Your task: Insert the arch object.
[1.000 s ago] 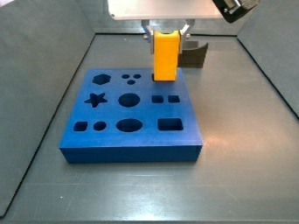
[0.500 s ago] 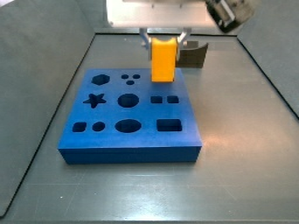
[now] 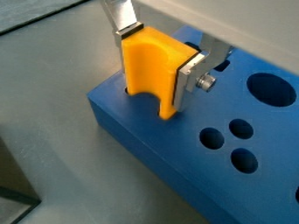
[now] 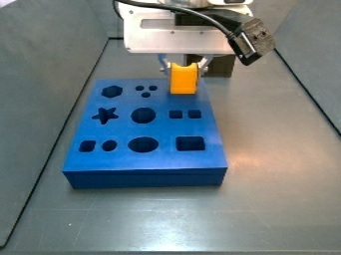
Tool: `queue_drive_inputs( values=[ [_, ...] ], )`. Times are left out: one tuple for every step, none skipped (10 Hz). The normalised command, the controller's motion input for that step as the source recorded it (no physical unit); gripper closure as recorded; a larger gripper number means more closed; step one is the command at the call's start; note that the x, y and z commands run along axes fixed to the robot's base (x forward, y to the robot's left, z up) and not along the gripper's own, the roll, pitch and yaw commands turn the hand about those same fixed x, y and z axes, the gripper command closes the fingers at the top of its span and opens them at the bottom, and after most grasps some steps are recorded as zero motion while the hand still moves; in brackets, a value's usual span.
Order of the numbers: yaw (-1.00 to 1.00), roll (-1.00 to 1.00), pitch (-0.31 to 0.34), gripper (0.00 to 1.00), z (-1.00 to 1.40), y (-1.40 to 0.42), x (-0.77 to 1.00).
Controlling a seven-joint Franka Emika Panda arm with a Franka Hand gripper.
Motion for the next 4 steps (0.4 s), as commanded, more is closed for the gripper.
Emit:
queue_drive_inputs(
  values=[
    [0.03,0.01,-0.043,1.00,-0.61,0.00,0.01],
    [0.00,-0.07,-0.041,1.00,-0.12,0.00,0.00],
    [0.00,-0.02,-0.011,1.00,-0.01,0.00,0.00],
    [0.00,0.00,-0.030,1.00,0.00,0.00,0.00]
  ],
)
